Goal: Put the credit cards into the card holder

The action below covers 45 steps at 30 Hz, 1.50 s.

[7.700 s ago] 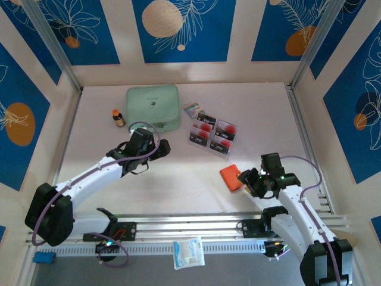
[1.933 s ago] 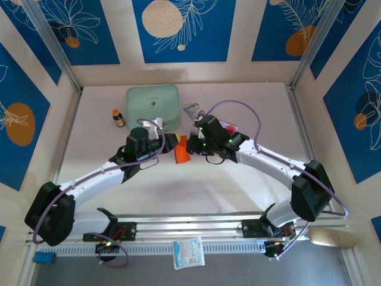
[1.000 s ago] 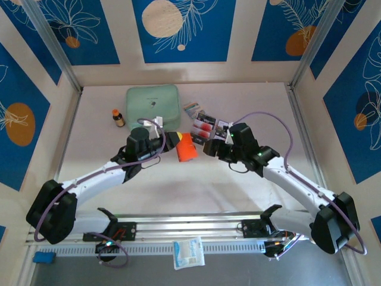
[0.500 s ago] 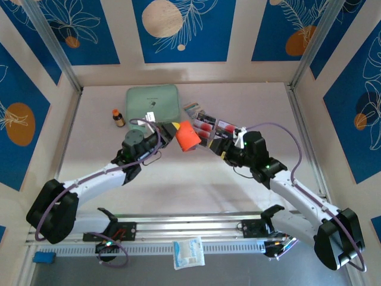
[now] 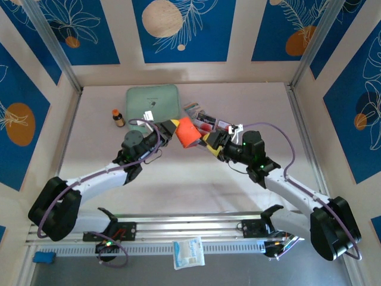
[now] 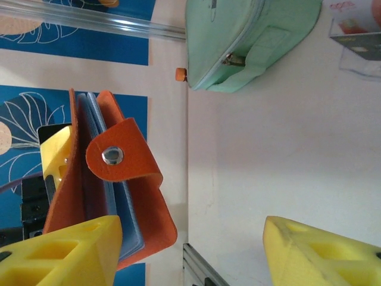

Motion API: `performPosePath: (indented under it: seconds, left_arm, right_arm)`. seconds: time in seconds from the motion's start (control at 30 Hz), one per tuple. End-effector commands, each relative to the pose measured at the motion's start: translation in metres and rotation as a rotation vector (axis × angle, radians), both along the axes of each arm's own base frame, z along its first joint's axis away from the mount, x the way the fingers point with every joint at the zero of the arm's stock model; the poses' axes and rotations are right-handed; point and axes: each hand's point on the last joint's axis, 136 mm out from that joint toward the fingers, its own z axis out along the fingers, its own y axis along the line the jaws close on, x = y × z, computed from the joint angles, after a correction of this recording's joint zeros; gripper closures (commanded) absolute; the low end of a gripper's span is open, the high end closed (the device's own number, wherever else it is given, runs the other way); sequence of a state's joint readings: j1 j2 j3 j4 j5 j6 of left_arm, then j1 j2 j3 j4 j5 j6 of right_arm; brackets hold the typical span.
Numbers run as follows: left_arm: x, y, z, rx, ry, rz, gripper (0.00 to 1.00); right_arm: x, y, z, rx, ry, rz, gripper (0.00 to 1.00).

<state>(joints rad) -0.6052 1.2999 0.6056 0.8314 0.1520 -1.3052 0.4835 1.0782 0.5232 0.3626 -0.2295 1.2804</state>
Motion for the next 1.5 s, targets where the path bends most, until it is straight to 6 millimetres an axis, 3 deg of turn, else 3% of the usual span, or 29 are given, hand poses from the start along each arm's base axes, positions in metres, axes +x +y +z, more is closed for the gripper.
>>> performPosePath:
  seconds: [0.0, 0.37, 0.87, 1.47]
  left_arm:
    - [-0.001, 0.002, 0.014, -0.044, -0.043, 0.011, 1.00]
    - [-0.003, 0.001, 0.011, -0.041, -0.039, 0.007, 1.00]
    - [-0.004, 0.001, 0.008, -0.036, -0.039, 0.008, 1.00]
    - [-0.003, -0.001, 0.011, -0.039, -0.044, 0.008, 1.00]
  right_arm:
    - [0.002, 0.012, 0.021, 0.058, -0.043, 0.030, 0.36]
    - [0.003, 0.030, 0.027, 0.098, -0.051, 0.066, 0.39]
    - [-0.001, 0.006, 0.028, 0.094, -0.050, 0.002, 0.42]
    - [0.002, 0.022, 0.020, 0.120, -0.021, 0.034, 0.47]
